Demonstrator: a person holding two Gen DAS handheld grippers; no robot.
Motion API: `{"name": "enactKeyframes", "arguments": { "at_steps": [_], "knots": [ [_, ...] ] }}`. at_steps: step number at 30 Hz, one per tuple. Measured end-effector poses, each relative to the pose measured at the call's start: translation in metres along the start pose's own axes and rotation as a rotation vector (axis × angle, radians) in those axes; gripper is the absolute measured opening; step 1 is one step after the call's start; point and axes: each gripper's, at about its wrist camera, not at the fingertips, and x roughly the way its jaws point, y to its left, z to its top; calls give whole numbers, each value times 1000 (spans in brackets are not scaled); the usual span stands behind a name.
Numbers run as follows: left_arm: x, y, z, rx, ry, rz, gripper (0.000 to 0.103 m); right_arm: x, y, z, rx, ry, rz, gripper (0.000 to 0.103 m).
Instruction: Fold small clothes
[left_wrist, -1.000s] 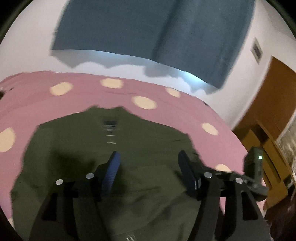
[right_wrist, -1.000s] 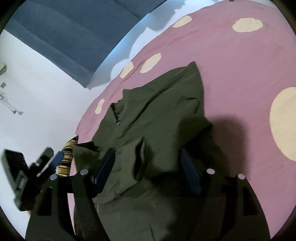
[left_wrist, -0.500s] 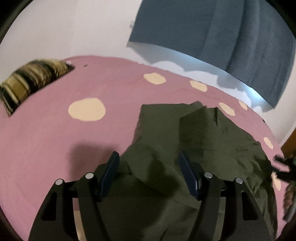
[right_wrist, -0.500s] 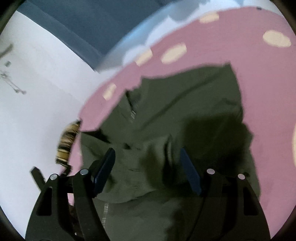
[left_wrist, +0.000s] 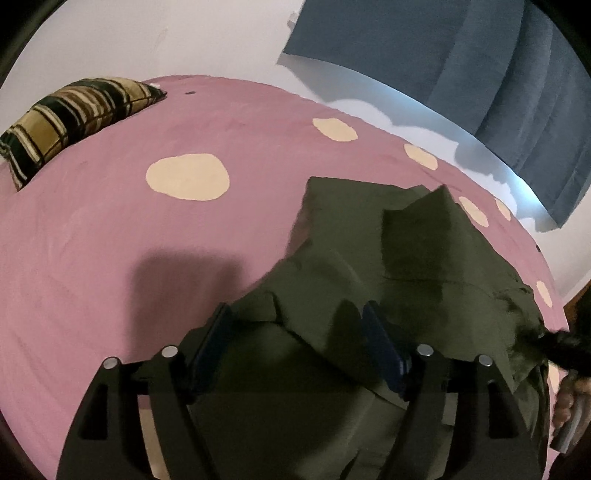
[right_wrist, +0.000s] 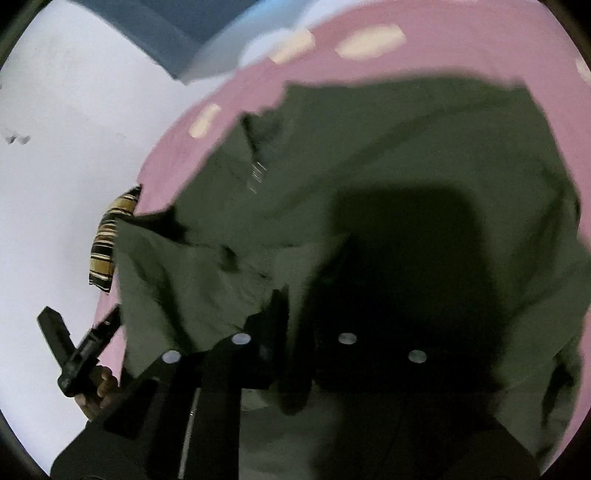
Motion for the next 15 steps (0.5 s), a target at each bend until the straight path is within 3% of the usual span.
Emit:
{"name": "enactKeyframes", "arguments": {
  "at_steps": [4, 7, 9, 11, 15],
  "knots": [
    [2, 4, 1, -23, 11, 12, 72, -51, 49, 15, -135, -200, 33, 10],
    [5, 8, 1, -41, 25, 19, 73, -80, 52, 14, -180, -318, -14, 10],
    [6, 10, 1, -54, 32, 21, 73, -80, 34, 10, -156, -316, -66, 10],
    [6, 11, 1, -63, 36, 23, 73, -65, -1, 5, -86, -264, -138, 10],
    [8, 10, 0, -63, 45, 29, 73, -29, -60, -3, 54, -141, -181, 10]
  ]
}}
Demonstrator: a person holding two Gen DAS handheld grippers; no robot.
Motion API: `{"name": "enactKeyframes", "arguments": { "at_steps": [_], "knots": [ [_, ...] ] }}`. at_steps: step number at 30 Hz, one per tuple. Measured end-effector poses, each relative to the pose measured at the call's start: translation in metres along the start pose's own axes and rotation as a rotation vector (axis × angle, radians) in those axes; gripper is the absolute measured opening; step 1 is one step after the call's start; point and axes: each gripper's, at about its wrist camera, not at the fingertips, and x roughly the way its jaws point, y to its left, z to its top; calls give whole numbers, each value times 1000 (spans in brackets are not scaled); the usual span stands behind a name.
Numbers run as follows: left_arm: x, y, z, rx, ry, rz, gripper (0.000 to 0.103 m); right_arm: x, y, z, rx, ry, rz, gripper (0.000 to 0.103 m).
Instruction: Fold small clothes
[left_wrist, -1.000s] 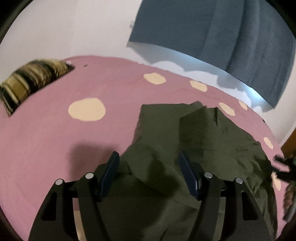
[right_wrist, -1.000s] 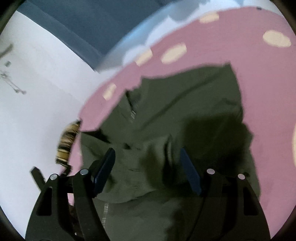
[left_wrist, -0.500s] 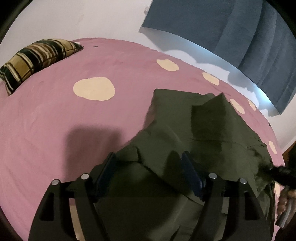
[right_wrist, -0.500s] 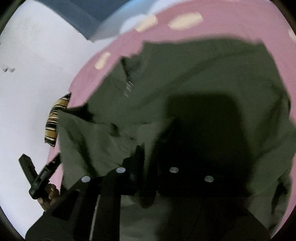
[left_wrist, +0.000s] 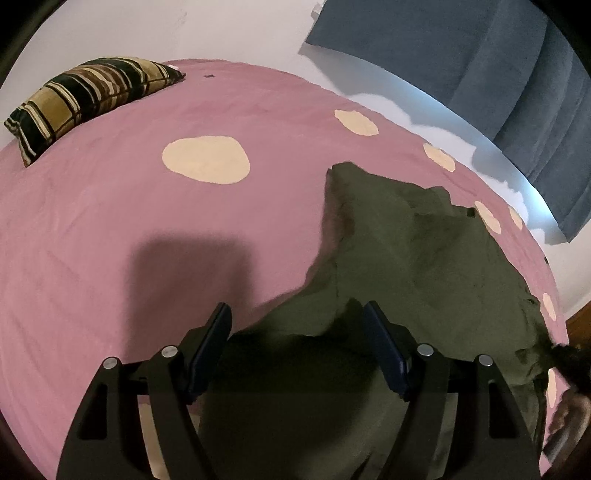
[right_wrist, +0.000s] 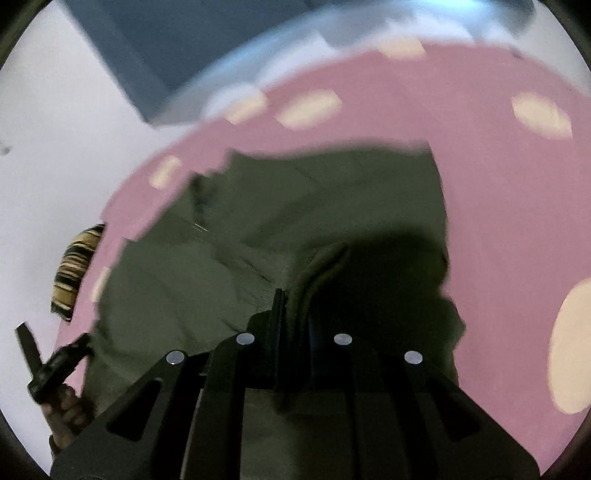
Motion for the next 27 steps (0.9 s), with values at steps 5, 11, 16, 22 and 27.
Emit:
{"name": "enactKeyframes", "arguments": {
  "at_steps": [5, 11, 16, 22, 27],
  "knots": [
    [3, 1, -2, -7, 13, 10, 73, -2, -3, -2, 35, -18, 47, 10],
    [8, 5, -3, -26, 33, 17, 73, 6, -23, -3, 107, 16, 104, 10],
    [8, 6, -3, -31, 33, 16, 73, -6, -27, -5, 172, 20, 165, 23],
    [12, 7, -4, -31, 46, 20, 73, -2, -26, -15, 86, 39, 110, 15],
    [12, 9, -3, -31, 57, 5, 73, -21, -28, -17, 107, 23, 152, 20]
  ]
}}
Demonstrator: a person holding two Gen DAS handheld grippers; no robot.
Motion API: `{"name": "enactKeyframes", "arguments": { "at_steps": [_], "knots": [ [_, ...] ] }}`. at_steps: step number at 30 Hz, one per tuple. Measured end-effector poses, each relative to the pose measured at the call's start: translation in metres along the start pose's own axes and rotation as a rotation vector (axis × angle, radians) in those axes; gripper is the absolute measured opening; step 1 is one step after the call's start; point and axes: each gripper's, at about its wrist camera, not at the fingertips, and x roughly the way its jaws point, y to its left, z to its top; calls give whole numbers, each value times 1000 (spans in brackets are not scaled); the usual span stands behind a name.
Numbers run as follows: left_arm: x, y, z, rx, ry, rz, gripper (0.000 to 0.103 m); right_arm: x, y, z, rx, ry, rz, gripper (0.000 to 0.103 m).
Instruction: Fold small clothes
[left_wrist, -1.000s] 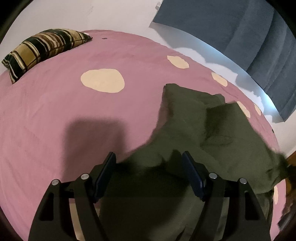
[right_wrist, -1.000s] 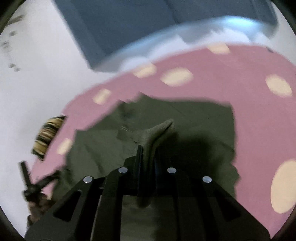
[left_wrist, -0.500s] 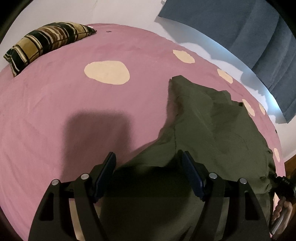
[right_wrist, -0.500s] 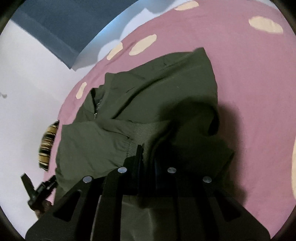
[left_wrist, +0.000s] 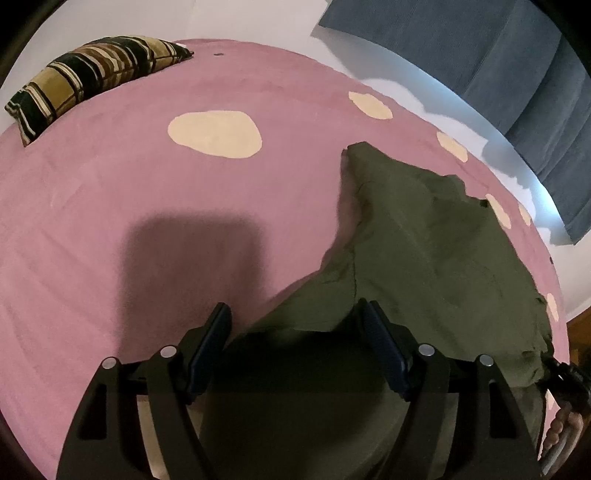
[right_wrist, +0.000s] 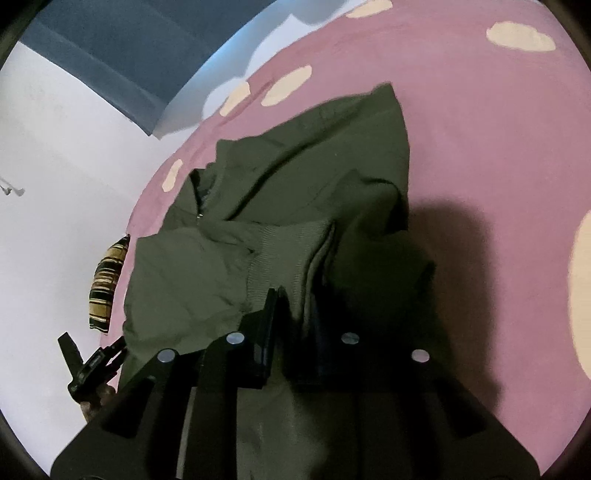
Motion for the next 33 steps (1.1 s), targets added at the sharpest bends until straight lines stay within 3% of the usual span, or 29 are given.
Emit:
{"name": "enactKeyframes", "arguments": {
  "at_steps": [5, 8, 15, 21, 24, 27, 31, 33],
  "knots": [
    [-26, -2, -2, 64, -27, -83, 73, -49, 0, -17, -29, -42, 24, 45],
    [-43, 3, -8, 95, -11, -158, 78, -80, -8, -36, -39, -41, 33, 52],
    [-75, 39, -43, 114, 53, -252, 78, -125, -44, -99, -2, 43, 50, 58],
    [-95, 69, -84, 85, 114, -350, 80, -124, -54, -147, 24, 168, 177, 59],
    [-96, 74, -100, 57, 176, -434, 80, -120, -46, -159, -10, 191, 237, 60],
    [-101, 67, -115, 103, 230, -517, 80, -112, -36, -160, -29, 233, 306, 60],
    [-103, 52, -129, 197, 271, -567, 80, -101, -20, -167, -92, 322, 378, 60],
    [-104, 47, -133, 218, 252, -561, 80, -98, -12, -170, -118, 335, 389, 60]
  ]
}}
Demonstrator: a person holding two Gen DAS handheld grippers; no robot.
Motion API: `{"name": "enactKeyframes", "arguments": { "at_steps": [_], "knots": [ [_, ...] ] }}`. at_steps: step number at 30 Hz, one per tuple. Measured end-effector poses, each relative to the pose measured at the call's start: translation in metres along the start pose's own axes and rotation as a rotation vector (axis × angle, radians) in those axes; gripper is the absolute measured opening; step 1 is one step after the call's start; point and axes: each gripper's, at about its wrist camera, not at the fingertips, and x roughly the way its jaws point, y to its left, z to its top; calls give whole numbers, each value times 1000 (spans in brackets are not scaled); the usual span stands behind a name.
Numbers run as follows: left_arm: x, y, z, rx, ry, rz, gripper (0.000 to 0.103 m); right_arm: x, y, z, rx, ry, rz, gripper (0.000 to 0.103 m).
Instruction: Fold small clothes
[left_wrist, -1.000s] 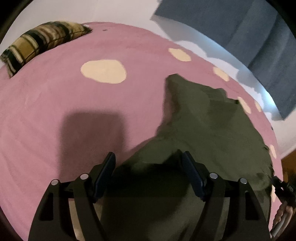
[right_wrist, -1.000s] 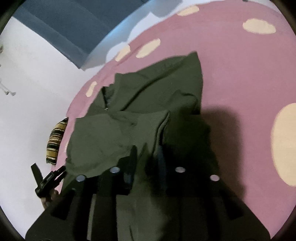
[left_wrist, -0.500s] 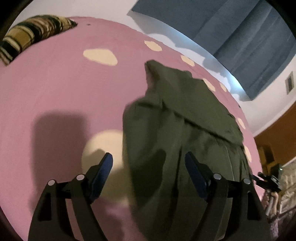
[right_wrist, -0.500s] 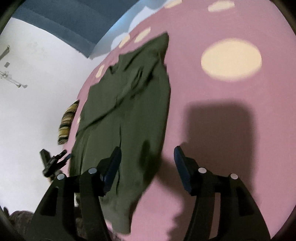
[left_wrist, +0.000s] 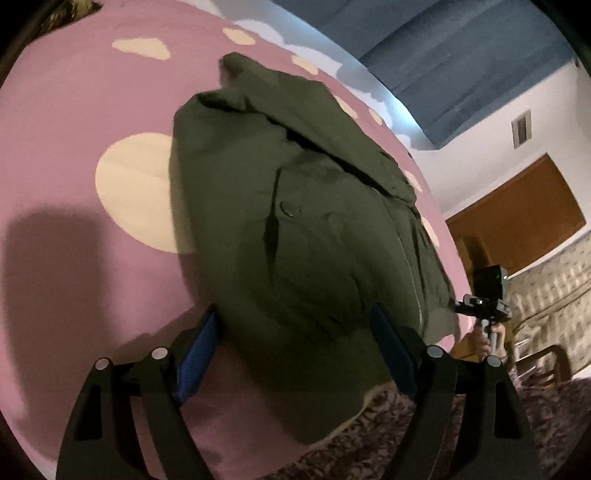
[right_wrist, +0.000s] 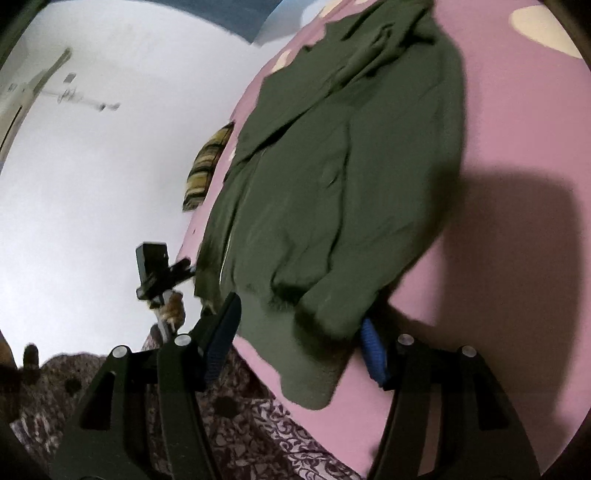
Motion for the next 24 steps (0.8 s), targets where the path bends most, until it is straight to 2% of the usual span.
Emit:
{"name": "enactKeyframes", "arguments": {
  "at_steps": [3, 5, 8, 13, 14, 15, 16, 17, 21, 24],
  "knots": [
    [7, -5, 0, 6, -21, 5, 80, 2, 5, -2, -17, -10, -11, 58],
    [11, -9, 1, 16, -24, 20, 77, 2, 6, -5, -39, -6, -43, 49],
    [16, -15, 4, 36, -15, 37, 76, 7, 10, -3, -63, 0, -72, 47],
    [13, -13, 0, 33, -14, 24, 76, 12, 11, -1, -78, 0, -78, 46],
    [13, -13, 0, 28, -26, 21, 75, 13, 11, -1, -77, -4, -79, 43],
    [12, -12, -2, 24, -37, 23, 72, 13, 11, -2, -78, -5, -87, 39],
    [13, -12, -2, 21, -44, 36, 62, 11, 10, -2, -81, -6, -111, 28],
    [13, -11, -1, 13, -46, 57, 52, 11, 10, -2, -82, -6, -132, 23],
    [14, -6, 2, -13, -12, 40, 39, 7, 10, -2, -71, -12, -140, 19],
    [13, -13, 3, 20, -2, 51, 31, -1, 8, -4, -36, -33, -86, 17]
  ]
}}
